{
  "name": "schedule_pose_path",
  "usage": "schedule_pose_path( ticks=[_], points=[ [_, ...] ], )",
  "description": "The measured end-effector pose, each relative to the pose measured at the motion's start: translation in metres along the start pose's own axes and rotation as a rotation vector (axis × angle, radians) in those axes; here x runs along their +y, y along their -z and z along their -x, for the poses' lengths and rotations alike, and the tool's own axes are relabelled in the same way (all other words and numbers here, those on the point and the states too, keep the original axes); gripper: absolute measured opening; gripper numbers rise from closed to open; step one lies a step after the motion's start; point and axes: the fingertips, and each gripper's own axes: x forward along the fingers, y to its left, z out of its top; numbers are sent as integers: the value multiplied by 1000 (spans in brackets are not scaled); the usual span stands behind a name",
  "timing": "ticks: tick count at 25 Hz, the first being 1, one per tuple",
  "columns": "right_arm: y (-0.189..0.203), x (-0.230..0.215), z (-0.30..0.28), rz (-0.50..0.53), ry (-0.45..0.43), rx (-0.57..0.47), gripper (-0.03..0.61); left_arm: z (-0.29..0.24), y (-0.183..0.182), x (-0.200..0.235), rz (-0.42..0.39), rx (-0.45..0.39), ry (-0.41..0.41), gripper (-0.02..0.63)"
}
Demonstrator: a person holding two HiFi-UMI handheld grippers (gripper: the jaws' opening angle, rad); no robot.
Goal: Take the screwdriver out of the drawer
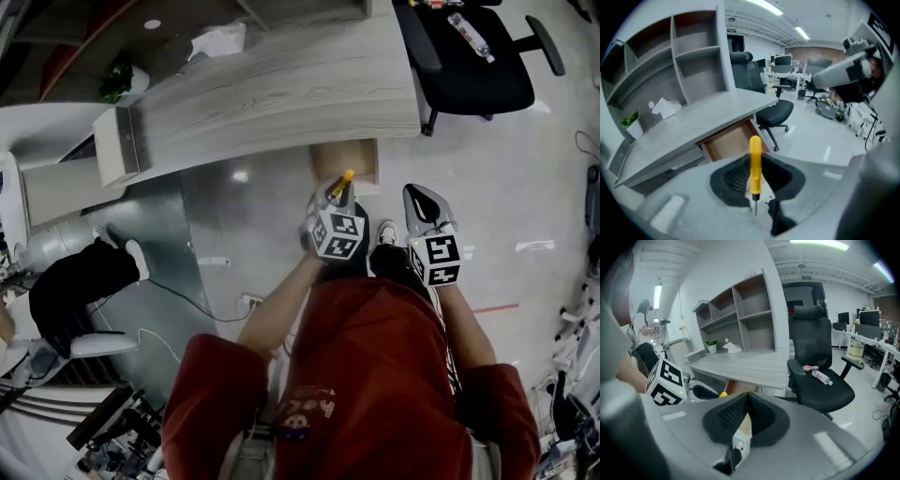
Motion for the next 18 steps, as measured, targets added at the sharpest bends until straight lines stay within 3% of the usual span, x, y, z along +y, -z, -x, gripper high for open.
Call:
schedule_pose_path(
  ticks=[18],
  points=[
    [-42, 49, -11, 178, -148, -20, 0, 102, -10, 63, 207, -142, -195, 69]
  ],
)
